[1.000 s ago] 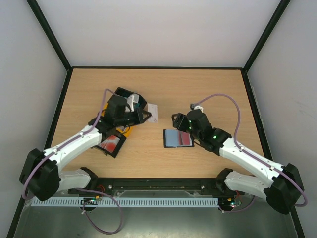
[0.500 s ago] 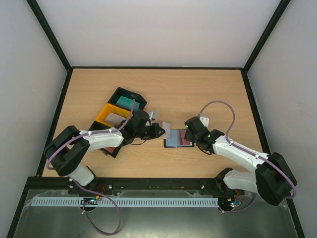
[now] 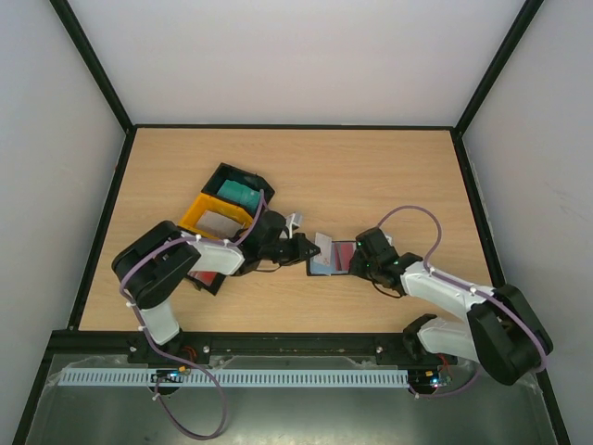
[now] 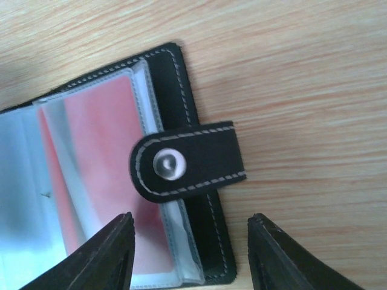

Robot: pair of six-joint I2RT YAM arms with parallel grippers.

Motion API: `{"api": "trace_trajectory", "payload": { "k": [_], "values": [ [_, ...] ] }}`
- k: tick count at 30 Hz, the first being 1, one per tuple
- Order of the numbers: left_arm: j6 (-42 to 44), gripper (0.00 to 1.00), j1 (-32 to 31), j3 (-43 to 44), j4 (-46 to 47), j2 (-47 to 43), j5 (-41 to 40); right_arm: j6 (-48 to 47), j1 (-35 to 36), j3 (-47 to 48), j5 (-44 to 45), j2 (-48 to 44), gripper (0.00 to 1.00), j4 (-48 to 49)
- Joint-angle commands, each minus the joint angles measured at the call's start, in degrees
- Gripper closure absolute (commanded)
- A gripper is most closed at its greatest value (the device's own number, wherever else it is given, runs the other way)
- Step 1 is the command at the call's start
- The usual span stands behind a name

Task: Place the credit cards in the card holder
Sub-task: Insert the credit card into the card holder.

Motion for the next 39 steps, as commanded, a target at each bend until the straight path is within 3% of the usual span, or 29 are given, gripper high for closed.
{"api": "trace_trajectory", "payload": {
  "k": [1,7,20,32,39],
  "values": [
    [-1.8,0.98,-0.3,-0.7,4.7,1.8,-0.1,0.2,-0.2,-0.2,-2.5,3.3,0.53,1.1],
    [-1.6,0.98,-0.2,-1.1,3.2,1.2,-1.9,-1.3,-0.2,2.2,-5.2,8.2,0.66,2.8],
    [-8.8,0.98,1.9,-7.2,5.1,-2.5,-7.7,4.1,0.5,4.3,-11.6,13.3,0.75,6.1],
    [-11.9,0.98,1.7,-8.7,14.8,1.1,-4.2,3.6,1.2,4.6,-11.5,13.6,0.76,4.9],
    [-10.4,0.97,1.6,-8.1,11.0,0.6,-6.5,3.3,1.2,4.7,-11.4,13.9,0.76,4.8]
  ]
}}
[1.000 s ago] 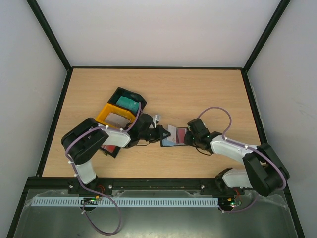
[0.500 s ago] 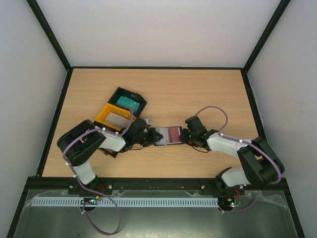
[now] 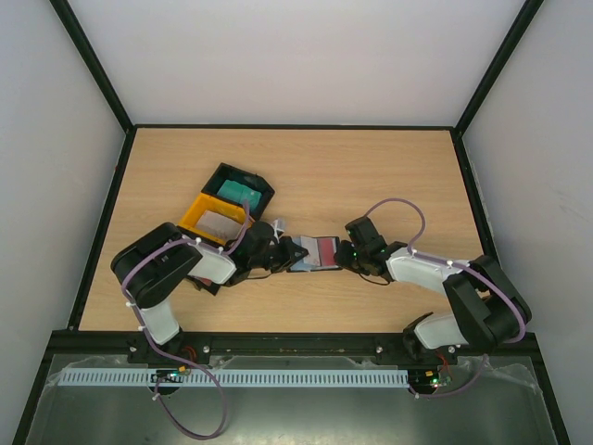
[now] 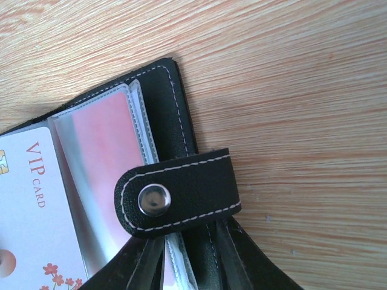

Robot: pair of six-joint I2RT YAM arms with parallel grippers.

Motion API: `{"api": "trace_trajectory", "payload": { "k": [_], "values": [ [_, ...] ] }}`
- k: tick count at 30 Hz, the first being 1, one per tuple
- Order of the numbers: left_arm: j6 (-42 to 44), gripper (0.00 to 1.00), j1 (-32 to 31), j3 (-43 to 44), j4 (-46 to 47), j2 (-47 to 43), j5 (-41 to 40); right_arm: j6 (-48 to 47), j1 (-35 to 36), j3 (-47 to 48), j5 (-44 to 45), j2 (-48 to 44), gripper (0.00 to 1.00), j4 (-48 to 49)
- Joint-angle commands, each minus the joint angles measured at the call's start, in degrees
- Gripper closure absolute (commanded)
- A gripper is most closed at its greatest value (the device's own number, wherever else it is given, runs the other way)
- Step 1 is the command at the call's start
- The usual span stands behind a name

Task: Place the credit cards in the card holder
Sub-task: Insert the credit card into the card holder.

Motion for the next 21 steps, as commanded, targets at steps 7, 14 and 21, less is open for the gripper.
{"api": "trace_trajectory", "payload": {
  "k": [7,14,21],
  "values": [
    [-0.6,0.98,-0.9,1.0,-0.8,2.9,-1.5,-0.1,0.7,-0.8,-0.6,1.8,0.76,-5.6],
    [-0.2,0.98,-1.4,3.1,-3.3,5.1,-1.4,-1.0,0.7,-0.6,-1.6,1.9,0.78,-6.0],
    [-0.5,0.98,-1.4,5.6,-7.6,5.2,0.0,-3.0,0.7,0.1,-4.0,2.8,0.81,-6.8]
  ]
}}
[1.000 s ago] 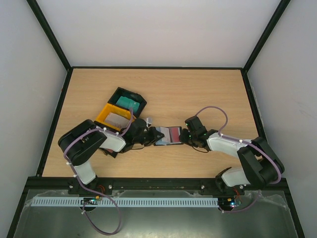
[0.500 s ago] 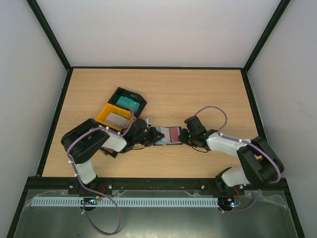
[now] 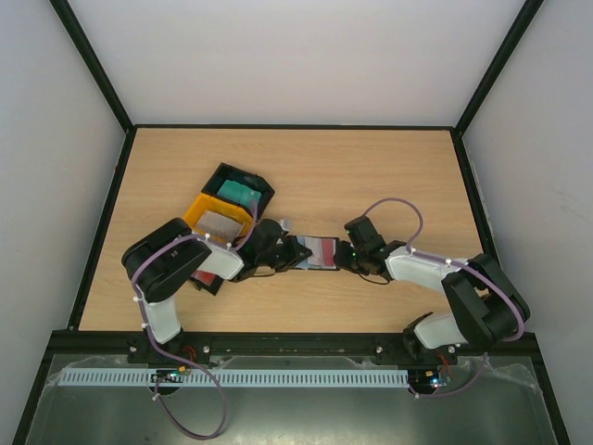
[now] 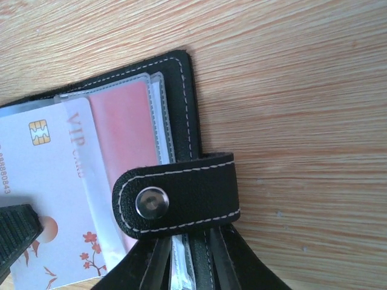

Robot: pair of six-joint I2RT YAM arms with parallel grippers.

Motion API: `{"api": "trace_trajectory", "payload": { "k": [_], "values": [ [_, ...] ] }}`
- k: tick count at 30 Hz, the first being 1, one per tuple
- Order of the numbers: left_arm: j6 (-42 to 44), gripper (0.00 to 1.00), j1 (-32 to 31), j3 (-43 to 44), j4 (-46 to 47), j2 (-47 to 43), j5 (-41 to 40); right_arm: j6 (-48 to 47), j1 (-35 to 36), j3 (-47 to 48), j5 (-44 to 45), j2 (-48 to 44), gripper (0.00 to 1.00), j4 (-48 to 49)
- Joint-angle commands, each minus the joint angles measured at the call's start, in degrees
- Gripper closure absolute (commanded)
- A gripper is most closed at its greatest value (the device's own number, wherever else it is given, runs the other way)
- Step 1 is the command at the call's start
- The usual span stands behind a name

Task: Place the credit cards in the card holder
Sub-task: Insert the credit card into the card holder.

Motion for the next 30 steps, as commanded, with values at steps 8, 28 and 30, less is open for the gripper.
{"api": "trace_trajectory", "payload": {
  "k": [8,28,30],
  "values": [
    [2.2,0.94,-0.4,4.8,-6.3,4.1,6.4,-1.8,0.6,-0.1,-4.6,2.4,0.82,-5.9],
    [10.2,0.41,-0.4,7.2,-24.8,-3.3,6.6,-3.1,0.6,1.0,-2.9,2.7,0.82,-7.6],
    [10.9,0.38,-0.5,7.8,-27.2,-4.0,6.2,-3.0,0.6,1.2,-3.1,3.1,0.82,-7.4]
  ]
}}
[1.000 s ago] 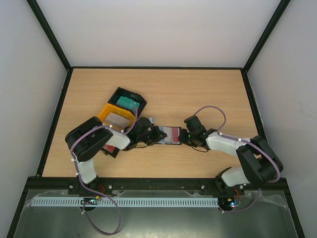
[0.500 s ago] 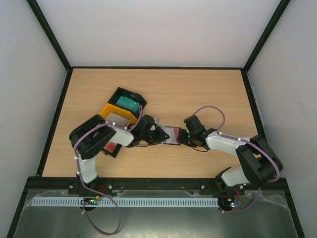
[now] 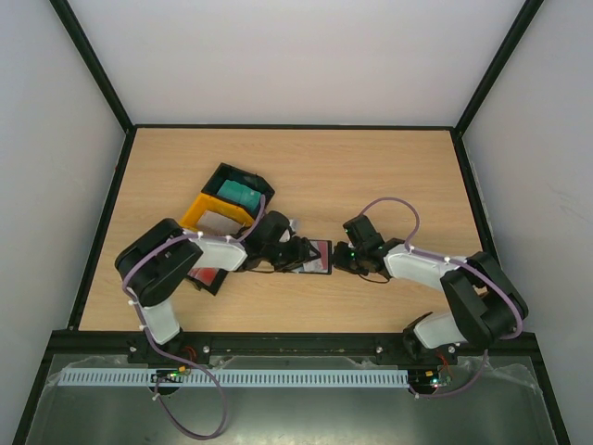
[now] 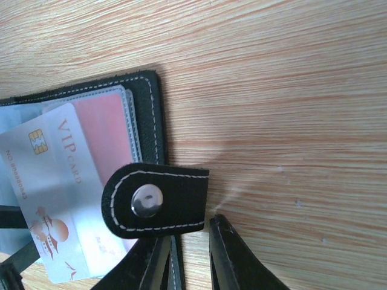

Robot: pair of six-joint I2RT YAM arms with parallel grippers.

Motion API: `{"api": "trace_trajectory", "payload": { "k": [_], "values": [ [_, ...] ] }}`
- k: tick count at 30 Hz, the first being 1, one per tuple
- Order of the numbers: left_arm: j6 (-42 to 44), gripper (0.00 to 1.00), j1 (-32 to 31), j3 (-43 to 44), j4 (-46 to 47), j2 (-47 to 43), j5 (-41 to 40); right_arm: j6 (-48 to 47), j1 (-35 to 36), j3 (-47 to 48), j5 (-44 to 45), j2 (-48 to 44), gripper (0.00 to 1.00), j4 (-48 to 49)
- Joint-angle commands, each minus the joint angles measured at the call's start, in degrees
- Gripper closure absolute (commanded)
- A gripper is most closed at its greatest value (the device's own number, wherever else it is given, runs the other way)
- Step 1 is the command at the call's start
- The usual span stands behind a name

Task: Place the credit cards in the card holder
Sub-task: Insert the credit card into the card holder.

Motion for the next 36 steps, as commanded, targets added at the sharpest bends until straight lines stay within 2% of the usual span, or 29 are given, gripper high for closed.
{"api": "trace_trajectory", "payload": {
  "k": [1,7,12,14,17,24,28,33,36],
  "values": [
    [2.0,0.38,-0.4,0.8,-9.8,-2.2,-0.7,-0.6,0.5,-0.1,-0.1,2.3,0.82,-5.2],
    [6.1,0.28,-0.5,5.3,-19.8,-3.0,-4.4,-1.4,0.5,0.4,-0.5,3.1,0.82,-4.9],
    [5.2,0.24,-0.4,5.2,-21.6,-3.6,-3.9,-2.3,0.5,0.1,-2.8,1.8,0.81,-3.6],
    [3.1,0.24,-0.4,3.6,-19.7,-4.6,-3.0,-2.5,0.5,-0.1,-3.5,0.9,0.8,-2.8],
    [-0.7,0.23,-0.4,0.6,-14.9,-6.8,-1.6,-2.5,0.5,-0.5,-4.3,0.0,0.78,-2.0],
    [-6.7,0.23,0.1,-2.8,-14.3,-10.6,-3.4,-2.0,0.5,-1.3,-5.1,-1.6,0.78,-1.1],
    [-12.2,0.23,0.6,-6.5,-8.5,-12.4,-1.1,-1.4,0.5,-2.2,-6.6,-4.1,0.75,0.5],
    [-11.4,0.25,1.0,-6.5,-14.7,-15.2,-5.8,-0.7,0.5,-3.1,-7.5,-6.8,0.73,1.6],
    [-9.8,0.3,1.3,-6.0,-17.7,-17.1,-8.4,-0.9,0.5,-3.3,-7.7,-7.1,0.73,1.7]
  ]
}}
